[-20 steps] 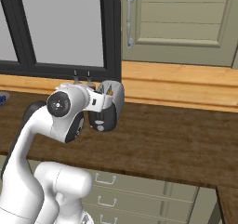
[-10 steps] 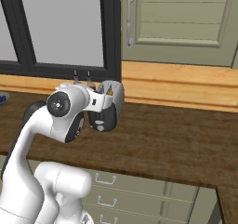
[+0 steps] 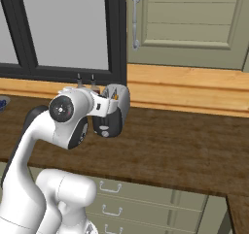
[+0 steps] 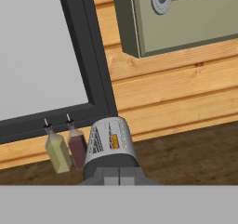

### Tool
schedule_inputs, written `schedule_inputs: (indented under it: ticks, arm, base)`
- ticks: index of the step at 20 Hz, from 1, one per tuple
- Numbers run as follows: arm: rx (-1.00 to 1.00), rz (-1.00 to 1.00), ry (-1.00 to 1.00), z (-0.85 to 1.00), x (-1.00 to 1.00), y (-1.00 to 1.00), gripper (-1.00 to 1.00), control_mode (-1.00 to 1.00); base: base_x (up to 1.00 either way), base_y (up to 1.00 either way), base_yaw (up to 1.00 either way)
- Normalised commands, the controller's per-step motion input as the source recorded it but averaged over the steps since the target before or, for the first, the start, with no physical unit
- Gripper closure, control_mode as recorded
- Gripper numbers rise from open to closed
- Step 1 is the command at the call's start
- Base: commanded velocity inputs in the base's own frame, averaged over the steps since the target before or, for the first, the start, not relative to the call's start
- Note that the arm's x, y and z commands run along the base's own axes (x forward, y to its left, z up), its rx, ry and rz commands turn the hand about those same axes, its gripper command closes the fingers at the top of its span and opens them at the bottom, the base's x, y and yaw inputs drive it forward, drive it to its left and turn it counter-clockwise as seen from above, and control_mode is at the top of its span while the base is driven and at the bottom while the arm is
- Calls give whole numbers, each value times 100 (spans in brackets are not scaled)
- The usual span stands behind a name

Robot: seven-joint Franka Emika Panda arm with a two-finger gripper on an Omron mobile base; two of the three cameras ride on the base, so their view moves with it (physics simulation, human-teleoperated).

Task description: Start the toaster. Once the lever pops up, take the bread to the plate on the dining counter.

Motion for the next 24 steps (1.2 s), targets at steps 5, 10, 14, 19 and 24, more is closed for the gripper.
schedule_inputs:
  ticks: [5, 10, 14, 19, 24]
  arm:
    - [0, 0, 0, 0, 0, 0, 100, -100]
    - [0, 0, 0, 0, 0, 0, 100, -100]
    - [0, 0, 0, 0, 0, 0, 100, -100]
    - [0, 0, 0, 0, 0, 0, 100, -100]
    - [0, 0, 0, 0, 0, 0, 100, -100]
  base:
    - [0, 0, 0]
    - [0, 0, 0]
    - [0, 0, 0]
    - [0, 0, 0]
    - [0, 0, 0]
